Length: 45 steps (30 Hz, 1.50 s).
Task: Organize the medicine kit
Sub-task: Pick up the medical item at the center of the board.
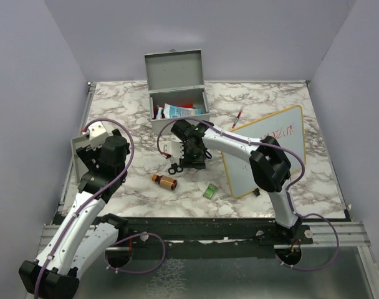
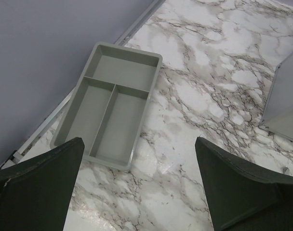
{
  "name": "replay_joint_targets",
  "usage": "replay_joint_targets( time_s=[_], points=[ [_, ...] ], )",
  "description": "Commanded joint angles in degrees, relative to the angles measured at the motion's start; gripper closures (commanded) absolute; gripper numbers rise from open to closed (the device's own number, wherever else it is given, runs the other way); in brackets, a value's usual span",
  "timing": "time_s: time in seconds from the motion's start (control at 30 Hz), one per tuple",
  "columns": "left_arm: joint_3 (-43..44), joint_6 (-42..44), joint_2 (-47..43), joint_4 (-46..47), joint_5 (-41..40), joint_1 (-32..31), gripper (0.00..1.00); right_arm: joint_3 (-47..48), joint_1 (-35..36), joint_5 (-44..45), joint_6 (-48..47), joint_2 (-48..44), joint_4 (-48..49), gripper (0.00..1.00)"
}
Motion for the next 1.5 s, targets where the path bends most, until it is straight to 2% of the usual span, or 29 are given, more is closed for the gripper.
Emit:
replay_joint_targets(
  time_s=[0.0,0.5,0.67,0.77,0.83,0.97,1.13,1.47],
  points=[
    [0.74,0.65,-0.55,-0.11,-1.96,-0.26,0.01,-2.46,0.60,3.72,-2.46,1.00,0.89,0.37],
    [0.43,1.85,-1.19,0.40,-1.39,-0.34,0.01,-7.94,0.68,3.21,-5.77,0.45,8.02,0.37],
    [0.39,2.13,-1.21,0.79,-1.03,-0.41,0.01,-8.18,0.69,4.81,-5.94,1.84,8.33,0.39],
    [0.39,2.54,-1.43,0.92,-0.77,-0.51,0.01,-8.15,0.69,4.66,-5.80,1.88,8.37,0.46],
    [0.39,2.82,-1.53,0.93,-0.77,-0.67,0.01,-7.98,0.70,3.87,-5.71,1.51,8.59,0.54],
    [0.38,3.02,-1.66,1.25,-0.67,-0.78,0.01,-8.60,0.69,1.51,-6.22,-0.95,11.15,0.76],
    [0.10,3.19,-3.05,1.43,-0.61,-0.78,0.01,-8.40,0.90,-2.04,-6.08,-3.47,11.48,0.99],
    [-0.58,4.13,-4.10,2.51,0.91,-1.22,0.01,-4.47,1.17,-11.06,-1.53,-9.50,11.80,0.99]
  ],
)
